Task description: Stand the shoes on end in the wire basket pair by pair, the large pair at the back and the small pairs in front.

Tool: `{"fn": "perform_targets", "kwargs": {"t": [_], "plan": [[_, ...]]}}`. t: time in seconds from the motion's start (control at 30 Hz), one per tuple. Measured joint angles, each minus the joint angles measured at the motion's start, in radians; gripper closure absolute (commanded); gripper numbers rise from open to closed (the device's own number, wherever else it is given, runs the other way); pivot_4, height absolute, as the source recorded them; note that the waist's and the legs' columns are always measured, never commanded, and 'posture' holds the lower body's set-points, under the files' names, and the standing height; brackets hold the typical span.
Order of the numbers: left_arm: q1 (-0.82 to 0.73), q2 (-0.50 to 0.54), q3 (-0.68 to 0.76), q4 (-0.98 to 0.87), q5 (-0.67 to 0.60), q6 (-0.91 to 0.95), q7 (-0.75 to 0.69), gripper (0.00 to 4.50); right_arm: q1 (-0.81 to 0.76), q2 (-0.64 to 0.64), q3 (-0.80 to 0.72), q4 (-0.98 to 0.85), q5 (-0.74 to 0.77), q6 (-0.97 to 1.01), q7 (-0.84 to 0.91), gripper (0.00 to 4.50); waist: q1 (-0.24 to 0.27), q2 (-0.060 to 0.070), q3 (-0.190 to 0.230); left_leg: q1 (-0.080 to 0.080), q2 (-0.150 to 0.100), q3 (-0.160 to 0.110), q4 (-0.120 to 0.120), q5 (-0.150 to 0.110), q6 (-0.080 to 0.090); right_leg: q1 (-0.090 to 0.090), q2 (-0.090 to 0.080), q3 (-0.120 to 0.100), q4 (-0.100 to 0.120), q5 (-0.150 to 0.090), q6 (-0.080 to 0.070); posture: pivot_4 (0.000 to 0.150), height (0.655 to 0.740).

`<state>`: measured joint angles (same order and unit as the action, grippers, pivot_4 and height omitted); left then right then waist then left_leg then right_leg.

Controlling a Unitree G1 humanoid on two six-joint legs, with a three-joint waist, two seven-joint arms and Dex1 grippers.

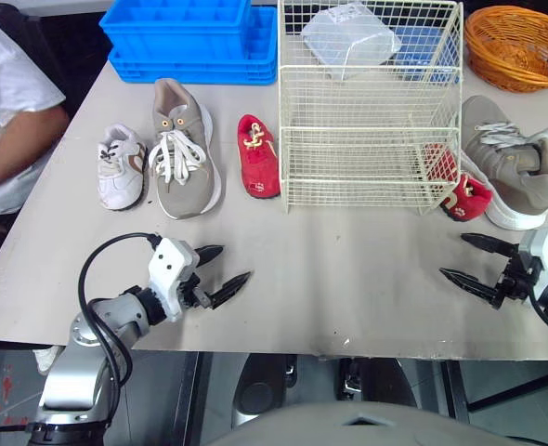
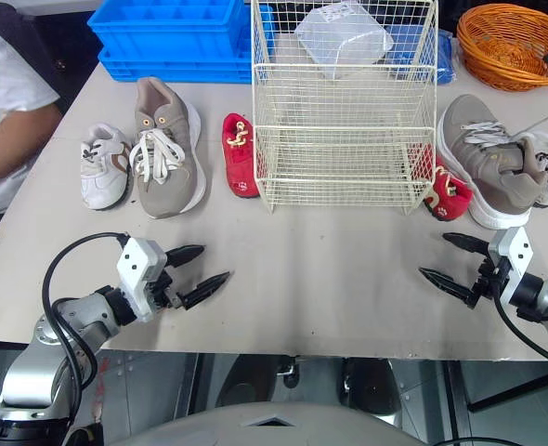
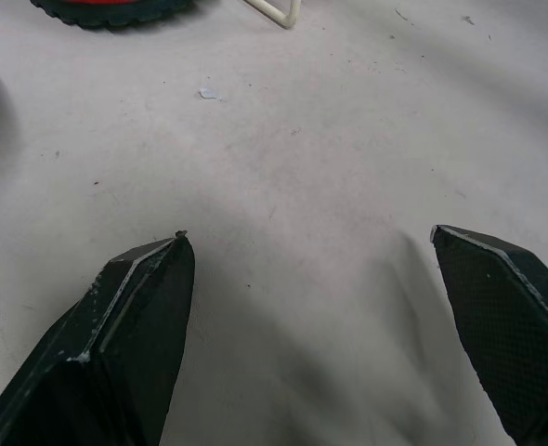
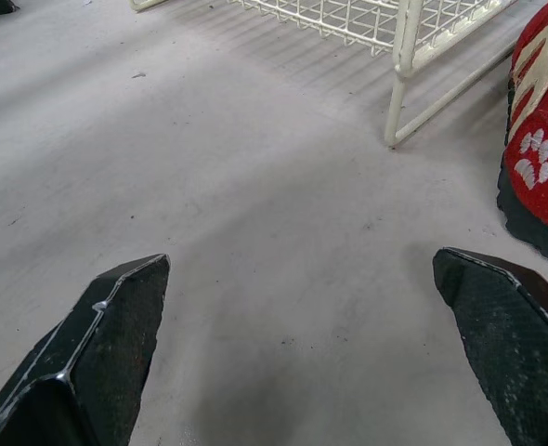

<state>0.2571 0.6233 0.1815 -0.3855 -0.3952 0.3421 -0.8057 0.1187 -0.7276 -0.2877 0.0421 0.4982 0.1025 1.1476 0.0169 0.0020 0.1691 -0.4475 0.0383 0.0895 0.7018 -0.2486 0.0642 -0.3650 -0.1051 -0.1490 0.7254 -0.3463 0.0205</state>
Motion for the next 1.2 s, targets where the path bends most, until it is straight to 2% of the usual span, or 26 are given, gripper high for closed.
{"fn": "perform_targets", "kwargs": {"t": [0.87, 1.1, 1.2], "plan": [[-0.035, 0.003, 0.005, 0.024, -0.008, -0.006, -0.051, 0.08, 0.021, 0.005, -0.017, 0.006, 0.005, -0.041, -0.002, 0.00, 0.000, 0.000, 0.000, 0.000, 0.000, 0.000, 0.000, 0.000, 0.000, 0.000, 0.000, 0.000, 0.000, 0.000, 0.000, 0.150, 0.6860], [-0.129, 0.059, 0.035, -0.029, -0.137, 0.044, -0.111, 0.08, -0.036, -0.022, -0.154, 0.005, 0.083, 0.002, -0.047, 0.00, 0.000, 0.000, 0.002, 0.000, 0.000, 0.000, 0.000, 0.001, -0.002, 0.000, 0.000, 0.000, 0.000, 0.000, 0.000, 0.150, 0.6860], [-0.218, 0.093, 0.047, -0.083, -0.245, 0.106, -0.133, 0.08, -0.105, -0.022, -0.223, 0.033, 0.107, 0.004, -0.107, 0.00, 0.001, -0.001, 0.003, 0.000, 0.000, 0.000, 0.000, 0.002, -0.003, 0.000, 0.000, 0.000, 0.000, 0.000, 0.000, 0.150, 0.6860]]}}
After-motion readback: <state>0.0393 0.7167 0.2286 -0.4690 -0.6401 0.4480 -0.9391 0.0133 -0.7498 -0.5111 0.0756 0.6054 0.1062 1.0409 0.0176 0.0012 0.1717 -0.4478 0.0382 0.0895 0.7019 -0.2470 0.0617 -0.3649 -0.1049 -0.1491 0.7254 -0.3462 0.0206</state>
